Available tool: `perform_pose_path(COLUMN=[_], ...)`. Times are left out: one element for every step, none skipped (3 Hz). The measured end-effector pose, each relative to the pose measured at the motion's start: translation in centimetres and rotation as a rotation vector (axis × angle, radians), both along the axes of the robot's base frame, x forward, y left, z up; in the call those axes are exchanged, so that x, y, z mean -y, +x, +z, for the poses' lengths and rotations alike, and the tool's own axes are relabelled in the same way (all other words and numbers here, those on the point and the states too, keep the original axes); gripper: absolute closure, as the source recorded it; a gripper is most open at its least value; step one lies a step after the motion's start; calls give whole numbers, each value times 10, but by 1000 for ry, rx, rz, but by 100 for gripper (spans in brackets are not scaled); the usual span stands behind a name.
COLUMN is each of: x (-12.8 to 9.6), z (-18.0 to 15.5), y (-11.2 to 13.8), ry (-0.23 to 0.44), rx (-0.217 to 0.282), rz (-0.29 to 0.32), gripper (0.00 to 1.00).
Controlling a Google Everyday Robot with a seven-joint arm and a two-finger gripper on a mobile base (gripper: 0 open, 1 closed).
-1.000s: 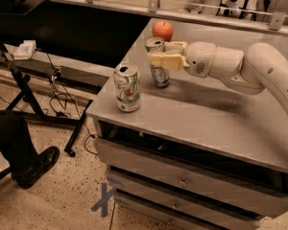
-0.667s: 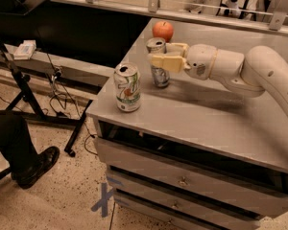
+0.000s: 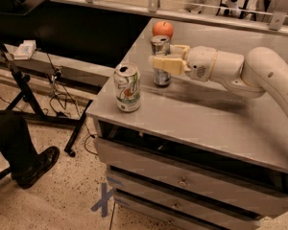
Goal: Place redbull can upright
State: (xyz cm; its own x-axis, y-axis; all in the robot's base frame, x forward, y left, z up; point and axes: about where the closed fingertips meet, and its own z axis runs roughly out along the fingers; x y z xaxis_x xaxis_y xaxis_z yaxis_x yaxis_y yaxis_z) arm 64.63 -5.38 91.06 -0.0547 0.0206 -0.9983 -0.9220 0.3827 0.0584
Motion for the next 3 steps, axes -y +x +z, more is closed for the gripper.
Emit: perform_pose_path(x=[12, 27, 54], z=[-7, -12, -8], y=[-3, -5, -3], ry=[-21, -46, -124], rx=[-8, -14, -5], rz=[-12, -28, -44], gripper=[0, 0, 0])
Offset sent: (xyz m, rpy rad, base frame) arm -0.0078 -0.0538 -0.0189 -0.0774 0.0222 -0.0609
